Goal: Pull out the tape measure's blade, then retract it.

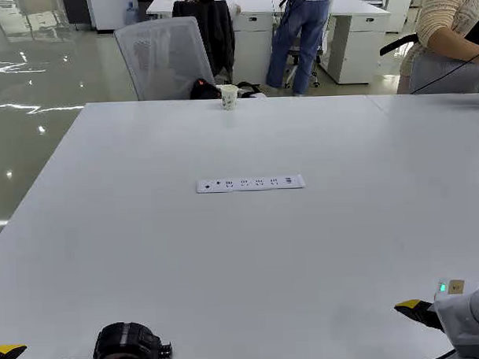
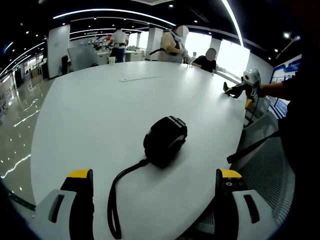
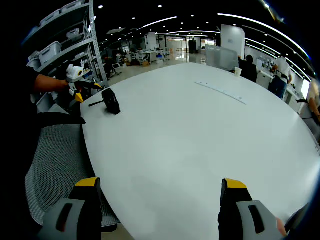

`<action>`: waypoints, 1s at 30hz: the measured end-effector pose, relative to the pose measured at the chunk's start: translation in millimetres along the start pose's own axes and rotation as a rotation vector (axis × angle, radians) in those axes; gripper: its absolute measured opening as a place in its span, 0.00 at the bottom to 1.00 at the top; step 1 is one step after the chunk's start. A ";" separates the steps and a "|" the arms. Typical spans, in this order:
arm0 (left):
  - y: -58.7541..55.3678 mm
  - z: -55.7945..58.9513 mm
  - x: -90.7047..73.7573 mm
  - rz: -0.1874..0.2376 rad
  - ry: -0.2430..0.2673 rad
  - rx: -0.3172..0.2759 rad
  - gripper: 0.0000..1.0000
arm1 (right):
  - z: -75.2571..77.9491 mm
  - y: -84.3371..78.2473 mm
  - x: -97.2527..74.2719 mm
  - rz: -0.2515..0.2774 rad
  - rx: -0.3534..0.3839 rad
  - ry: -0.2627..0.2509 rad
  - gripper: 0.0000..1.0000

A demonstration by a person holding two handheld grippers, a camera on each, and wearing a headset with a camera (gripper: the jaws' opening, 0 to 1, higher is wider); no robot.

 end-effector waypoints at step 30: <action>-0.6 -1.8 1.0 -0.021 -0.031 0.062 0.99 | -4.3 6.7 12.5 0.044 -0.064 0.021 0.99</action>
Point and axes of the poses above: the centre of the closed fingertips' face, and the gripper's own axes: x roughly forward along the fingers, z roughly to its right, y roughly out of its top, the point moved 1 cm from there along -x, roughly backward along the fingers, and after that the axes turned 5 degrees about z, right-handed, at the moved point
